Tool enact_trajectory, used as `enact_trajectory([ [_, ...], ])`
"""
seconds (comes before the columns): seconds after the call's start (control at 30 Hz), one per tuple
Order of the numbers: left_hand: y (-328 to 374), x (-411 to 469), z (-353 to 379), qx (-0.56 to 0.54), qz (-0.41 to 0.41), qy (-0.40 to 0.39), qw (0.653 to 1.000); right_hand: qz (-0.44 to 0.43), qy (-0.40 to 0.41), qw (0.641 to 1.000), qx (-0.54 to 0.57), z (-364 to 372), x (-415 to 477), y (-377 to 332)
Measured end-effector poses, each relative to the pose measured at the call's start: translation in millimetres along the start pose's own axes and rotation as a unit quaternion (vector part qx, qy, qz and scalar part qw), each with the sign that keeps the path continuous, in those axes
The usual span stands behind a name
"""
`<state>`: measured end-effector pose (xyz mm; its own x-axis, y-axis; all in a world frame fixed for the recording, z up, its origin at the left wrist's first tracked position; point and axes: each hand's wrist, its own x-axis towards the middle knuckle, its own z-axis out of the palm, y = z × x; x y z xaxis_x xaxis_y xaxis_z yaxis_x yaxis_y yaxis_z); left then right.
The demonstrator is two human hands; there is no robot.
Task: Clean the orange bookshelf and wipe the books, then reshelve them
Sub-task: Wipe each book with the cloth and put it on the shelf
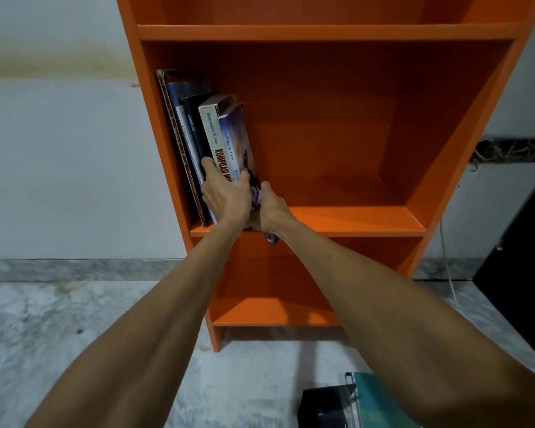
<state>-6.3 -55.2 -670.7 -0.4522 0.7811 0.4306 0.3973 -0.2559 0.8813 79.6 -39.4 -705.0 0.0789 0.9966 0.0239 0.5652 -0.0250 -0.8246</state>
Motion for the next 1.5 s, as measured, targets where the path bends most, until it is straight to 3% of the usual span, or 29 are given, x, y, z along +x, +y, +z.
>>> enact_trajectory([
  [0.17,7,0,-4,0.053,-0.015,-0.009,0.998,0.011,-0.023,0.999,-0.029,-3,8,-3],
  [0.3,10,3,-9,0.128,-0.012,-0.016,0.992,-0.016,-0.031,0.990,-0.139,0,19,-7],
  [0.63,0,15,-16,0.218,0.038,-0.041,0.974,-0.021,-0.091,0.984,-0.150,7,42,-11],
  [1.17,-1,5,-29,0.224,0.021,-0.066,0.972,-0.025,-0.034,0.991,-0.127,-2,21,-3],
  [1.37,5,-34,-28,0.220,0.015,-0.101,0.970,-0.004,-0.038,0.994,-0.100,-39,-26,17],
  [1.5,12,-87,-16,0.231,0.003,-0.135,0.964,-0.004,0.019,0.997,-0.077,-77,-83,50],
])
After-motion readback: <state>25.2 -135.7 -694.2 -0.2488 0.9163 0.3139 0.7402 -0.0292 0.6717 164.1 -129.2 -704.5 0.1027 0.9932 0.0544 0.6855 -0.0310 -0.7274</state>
